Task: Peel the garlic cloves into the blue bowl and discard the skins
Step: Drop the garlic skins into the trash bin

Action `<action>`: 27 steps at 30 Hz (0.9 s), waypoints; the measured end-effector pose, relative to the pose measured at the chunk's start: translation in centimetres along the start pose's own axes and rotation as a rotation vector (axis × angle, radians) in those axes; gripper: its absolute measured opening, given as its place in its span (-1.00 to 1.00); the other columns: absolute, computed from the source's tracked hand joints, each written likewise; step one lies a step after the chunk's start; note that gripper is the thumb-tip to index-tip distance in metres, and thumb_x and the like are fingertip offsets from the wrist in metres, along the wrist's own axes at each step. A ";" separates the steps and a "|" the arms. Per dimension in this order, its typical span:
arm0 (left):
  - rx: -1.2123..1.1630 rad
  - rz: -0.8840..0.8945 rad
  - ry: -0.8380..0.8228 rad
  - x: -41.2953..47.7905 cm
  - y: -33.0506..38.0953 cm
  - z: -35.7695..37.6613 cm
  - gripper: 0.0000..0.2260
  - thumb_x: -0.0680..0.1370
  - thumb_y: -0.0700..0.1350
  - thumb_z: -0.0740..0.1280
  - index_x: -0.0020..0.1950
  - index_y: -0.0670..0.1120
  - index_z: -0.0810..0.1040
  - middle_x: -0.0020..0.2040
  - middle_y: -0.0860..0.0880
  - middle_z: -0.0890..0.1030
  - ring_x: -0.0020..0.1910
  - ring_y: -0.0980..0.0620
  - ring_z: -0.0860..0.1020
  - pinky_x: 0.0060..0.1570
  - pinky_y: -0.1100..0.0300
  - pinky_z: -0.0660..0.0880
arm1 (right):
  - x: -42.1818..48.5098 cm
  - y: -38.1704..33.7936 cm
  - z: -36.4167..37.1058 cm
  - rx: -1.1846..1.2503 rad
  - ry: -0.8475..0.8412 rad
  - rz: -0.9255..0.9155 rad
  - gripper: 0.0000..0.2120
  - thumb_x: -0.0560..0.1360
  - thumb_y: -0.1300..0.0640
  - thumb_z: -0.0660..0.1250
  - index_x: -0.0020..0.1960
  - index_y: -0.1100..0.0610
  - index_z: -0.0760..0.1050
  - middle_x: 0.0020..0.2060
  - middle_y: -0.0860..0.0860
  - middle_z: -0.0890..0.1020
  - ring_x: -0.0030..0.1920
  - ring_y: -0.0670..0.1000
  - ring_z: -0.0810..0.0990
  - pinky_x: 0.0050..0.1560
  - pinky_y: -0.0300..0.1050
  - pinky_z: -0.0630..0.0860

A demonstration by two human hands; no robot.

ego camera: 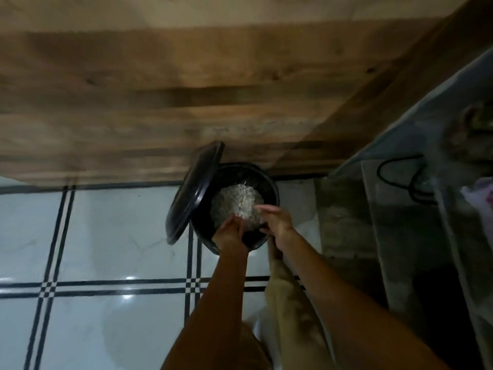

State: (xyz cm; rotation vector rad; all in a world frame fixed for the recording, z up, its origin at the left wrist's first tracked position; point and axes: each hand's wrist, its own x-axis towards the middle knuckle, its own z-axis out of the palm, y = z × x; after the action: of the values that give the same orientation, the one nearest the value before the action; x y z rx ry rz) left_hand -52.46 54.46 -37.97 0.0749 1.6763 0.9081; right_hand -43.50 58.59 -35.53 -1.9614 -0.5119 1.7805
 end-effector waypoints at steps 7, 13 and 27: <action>0.871 0.320 0.142 4.5 -1.5 0.0 -0.79 0.59 -0.15 0.24 0.17 -0.16 0.56 0.13 -0.14 0.60 0.11 -0.08 0.55 0.04 0.25 0.40 | 5.1 3.4 0.6 -0.137 0.123 -0.150 -0.91 0.45 0.17 0.41 -0.16 0.20 0.59 -0.14 0.06 0.62 -0.04 0.08 0.55 -0.10 -0.13 0.49; 0.754 0.419 -0.147 -3.3 1.7 -1.9 -0.72 0.55 -0.34 0.22 0.22 -0.18 0.56 0.23 -0.15 0.55 0.17 -0.05 0.50 0.03 0.43 0.34 | -4.1 1.1 -2.0 -0.036 0.026 -0.200 -0.64 0.56 0.15 0.25 0.33 0.20 0.39 0.18 0.17 0.55 0.19 0.16 0.51 0.03 -0.15 0.48; 0.527 0.906 -0.723 -41.4 4.5 8.6 -0.77 0.54 -0.37 0.26 0.15 -0.15 0.53 -0.09 -0.05 0.61 -0.18 0.07 0.58 -0.21 0.35 0.50 | -41.2 -0.7 -22.9 0.482 0.593 -0.685 -0.82 0.55 0.28 0.23 0.13 0.21 0.50 -0.11 0.01 0.63 -0.14 -0.22 0.60 -0.11 -0.39 0.49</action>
State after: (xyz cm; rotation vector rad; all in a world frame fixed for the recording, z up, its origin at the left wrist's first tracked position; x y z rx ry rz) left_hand -33.34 41.53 -2.25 1.4349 1.1029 0.8811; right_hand -24.90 35.06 0.82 -1.5853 -0.4206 0.7598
